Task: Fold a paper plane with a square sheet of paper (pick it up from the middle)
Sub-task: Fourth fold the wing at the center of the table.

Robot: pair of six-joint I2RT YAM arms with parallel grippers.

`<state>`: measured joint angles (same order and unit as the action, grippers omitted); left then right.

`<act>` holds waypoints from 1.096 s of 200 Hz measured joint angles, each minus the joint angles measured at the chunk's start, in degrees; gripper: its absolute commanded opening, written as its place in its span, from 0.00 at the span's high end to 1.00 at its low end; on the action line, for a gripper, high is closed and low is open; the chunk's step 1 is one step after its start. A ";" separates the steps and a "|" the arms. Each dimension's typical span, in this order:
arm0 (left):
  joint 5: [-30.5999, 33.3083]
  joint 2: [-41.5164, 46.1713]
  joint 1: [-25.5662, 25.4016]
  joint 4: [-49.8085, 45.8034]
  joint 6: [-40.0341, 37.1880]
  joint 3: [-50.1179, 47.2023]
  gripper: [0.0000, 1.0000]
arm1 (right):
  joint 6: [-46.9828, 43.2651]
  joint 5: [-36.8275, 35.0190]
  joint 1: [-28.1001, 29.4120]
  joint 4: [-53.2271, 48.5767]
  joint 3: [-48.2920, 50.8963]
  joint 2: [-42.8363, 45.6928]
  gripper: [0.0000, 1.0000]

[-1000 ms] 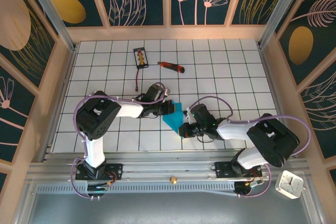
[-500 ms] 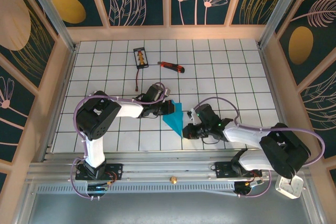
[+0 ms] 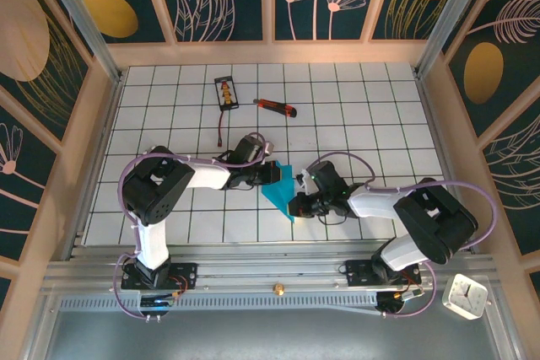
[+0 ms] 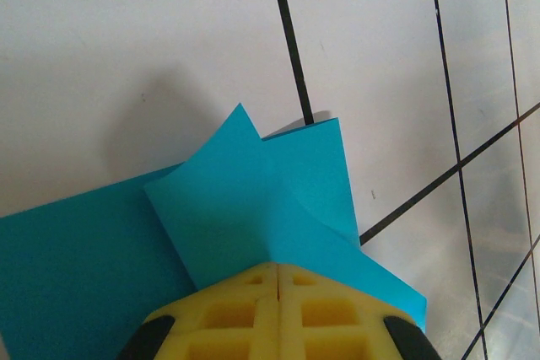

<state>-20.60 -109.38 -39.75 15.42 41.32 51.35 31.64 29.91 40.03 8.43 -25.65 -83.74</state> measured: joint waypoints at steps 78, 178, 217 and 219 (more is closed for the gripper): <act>-0.48 0.35 -0.11 -0.81 0.63 0.92 0.74 | 0.24 1.22 -0.68 7.15 3.87 0.17 1.00; -0.33 14.16 -4.17 -1.66 9.70 -6.80 1.00 | 0.42 1.18 -0.68 7.65 4.09 0.17 1.00; -3.26 12.94 -6.67 1.01 14.99 -9.79 1.00 | 0.44 1.22 -0.68 7.74 4.09 0.00 1.00; -3.37 12.81 -6.73 1.14 15.15 -9.79 1.00 | 0.42 1.22 -0.68 7.74 4.09 0.00 1.00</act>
<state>-23.97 -96.57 -46.48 16.56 56.47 41.56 32.05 31.14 39.35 16.16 -21.56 -83.74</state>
